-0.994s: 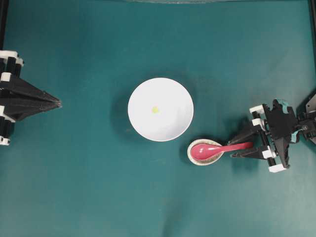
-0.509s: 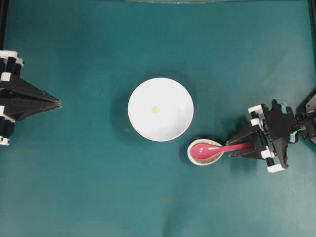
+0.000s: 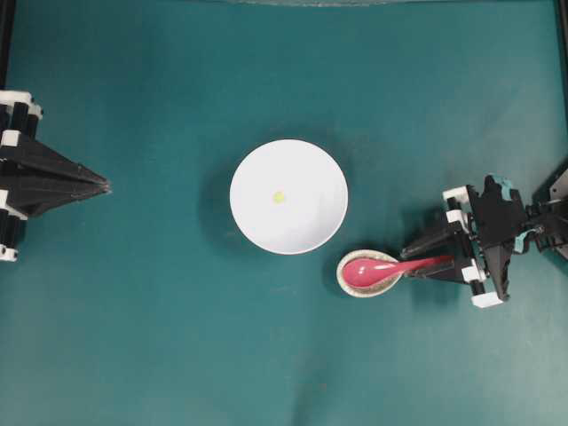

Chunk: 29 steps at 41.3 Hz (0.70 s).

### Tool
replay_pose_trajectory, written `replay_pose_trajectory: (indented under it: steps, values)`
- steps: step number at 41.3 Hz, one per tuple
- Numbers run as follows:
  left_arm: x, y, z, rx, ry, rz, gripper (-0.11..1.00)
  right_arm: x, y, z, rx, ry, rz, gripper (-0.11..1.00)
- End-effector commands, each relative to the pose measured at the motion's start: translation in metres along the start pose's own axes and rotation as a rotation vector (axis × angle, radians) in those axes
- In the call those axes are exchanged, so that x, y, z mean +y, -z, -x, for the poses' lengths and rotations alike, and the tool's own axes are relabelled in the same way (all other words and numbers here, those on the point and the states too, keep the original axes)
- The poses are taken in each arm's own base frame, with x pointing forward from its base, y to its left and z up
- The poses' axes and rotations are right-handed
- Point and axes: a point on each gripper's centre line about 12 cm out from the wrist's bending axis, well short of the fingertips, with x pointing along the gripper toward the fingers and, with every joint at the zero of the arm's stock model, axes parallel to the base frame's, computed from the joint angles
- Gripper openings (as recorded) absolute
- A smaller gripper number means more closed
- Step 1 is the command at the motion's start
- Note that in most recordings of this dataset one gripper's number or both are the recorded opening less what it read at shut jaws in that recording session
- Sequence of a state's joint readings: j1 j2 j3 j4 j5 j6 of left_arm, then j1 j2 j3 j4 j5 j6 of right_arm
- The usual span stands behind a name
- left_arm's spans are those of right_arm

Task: Scoop the yellow hexagonal prism block from the bowl with a spoon using the right arm.

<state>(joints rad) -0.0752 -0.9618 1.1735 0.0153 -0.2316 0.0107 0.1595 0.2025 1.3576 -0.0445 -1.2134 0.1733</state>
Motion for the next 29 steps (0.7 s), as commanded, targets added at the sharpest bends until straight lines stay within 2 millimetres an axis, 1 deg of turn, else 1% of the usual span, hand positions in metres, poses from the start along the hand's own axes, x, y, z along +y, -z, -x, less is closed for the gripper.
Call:
replay_pose_trajectory:
  steps: [1,12,29]
  values:
    - [-0.0001,-0.0083,-0.0030,-0.020,0.001,-0.003,0.07,0.0031,-0.0044,-0.0012,-0.032,-0.011,0.004,0.44]
    - [-0.0002,-0.0073,-0.0029,-0.015,0.002,-0.005,0.07,0.0050,-0.0036,-0.0004,-0.033,-0.006,0.004,0.44]
    - [-0.0002,-0.0079,-0.0030,-0.017,0.002,-0.005,0.07,0.0064,-0.0032,-0.0026,-0.025,-0.010,0.057,0.43]
